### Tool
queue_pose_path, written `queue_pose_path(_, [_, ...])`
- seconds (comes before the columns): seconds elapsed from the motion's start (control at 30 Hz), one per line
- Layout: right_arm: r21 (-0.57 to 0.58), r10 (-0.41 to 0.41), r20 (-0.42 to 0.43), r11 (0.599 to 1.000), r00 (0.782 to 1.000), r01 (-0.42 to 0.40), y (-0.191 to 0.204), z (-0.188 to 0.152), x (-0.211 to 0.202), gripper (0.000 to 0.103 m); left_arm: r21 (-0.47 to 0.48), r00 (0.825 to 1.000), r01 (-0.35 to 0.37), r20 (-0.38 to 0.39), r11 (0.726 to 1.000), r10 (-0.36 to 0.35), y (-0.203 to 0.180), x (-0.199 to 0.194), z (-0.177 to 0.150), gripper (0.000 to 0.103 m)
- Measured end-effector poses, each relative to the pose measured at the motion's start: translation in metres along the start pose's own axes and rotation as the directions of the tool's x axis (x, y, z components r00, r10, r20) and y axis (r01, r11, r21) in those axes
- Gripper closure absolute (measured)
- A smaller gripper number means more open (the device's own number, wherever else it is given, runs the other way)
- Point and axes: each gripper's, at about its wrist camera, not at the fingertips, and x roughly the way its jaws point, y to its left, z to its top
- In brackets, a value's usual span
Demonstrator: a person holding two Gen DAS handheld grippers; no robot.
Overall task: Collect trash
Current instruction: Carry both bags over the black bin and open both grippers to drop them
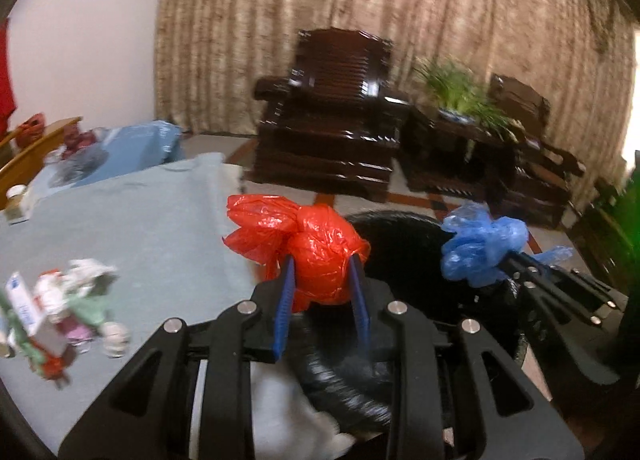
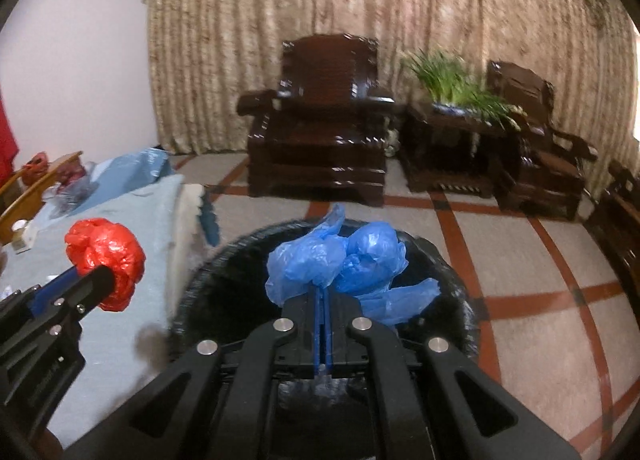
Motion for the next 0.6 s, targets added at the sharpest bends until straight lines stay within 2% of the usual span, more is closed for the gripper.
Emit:
queue_pose_path(0.13, [0.036,-0.034,-0.085,0.999,0.996,0.037,-0.024,-0.014,0.032,0.097,0.038,0.999,0.022,-0.044,0.999,-0.020,-0.023,0.036,-0.011,0.066])
queue_pose_path(0.23, [0.067,-0.044,-0.149,0.996,0.988,0.054,-0.041,-0.023,0.048,0.088,0.053,0.996,0.018,-0.085,0.998,-0.014,-0.026,0.056,-0.018,0.058])
queue_pose_path(0.3, [0.074,-0.053,-0.160,0.995,0.986,0.066,-0.045,-0.028,0.048,0.068,0.050,0.996,0.021,-0.085,0.999,-0.017,-0.021,0.055,-0.021,0.050])
queue_pose_path(0.33, [0.079,-0.055,-0.160,0.995,0.986,0.069,-0.047,-0.029,0.046,0.065,0.047,0.997,0.023,-0.078,0.999,-0.019,-0.019,0.053,-0.021,0.048])
queue_pose_path(0.47, [0.078,-0.044,-0.153,0.995,0.987,0.056,-0.045,-0.026,0.037,0.064,0.049,0.999,0.011,-0.047,0.999,-0.009,-0.010,0.036,-0.016,0.045])
queue_pose_path(0.6, [0.061,-0.015,-0.148,0.998,0.989,0.024,-0.030,-0.020,0.027,0.063,0.011,0.999,-0.040,-0.029,0.999,0.041,0.014,0.010,-0.017,0.037])
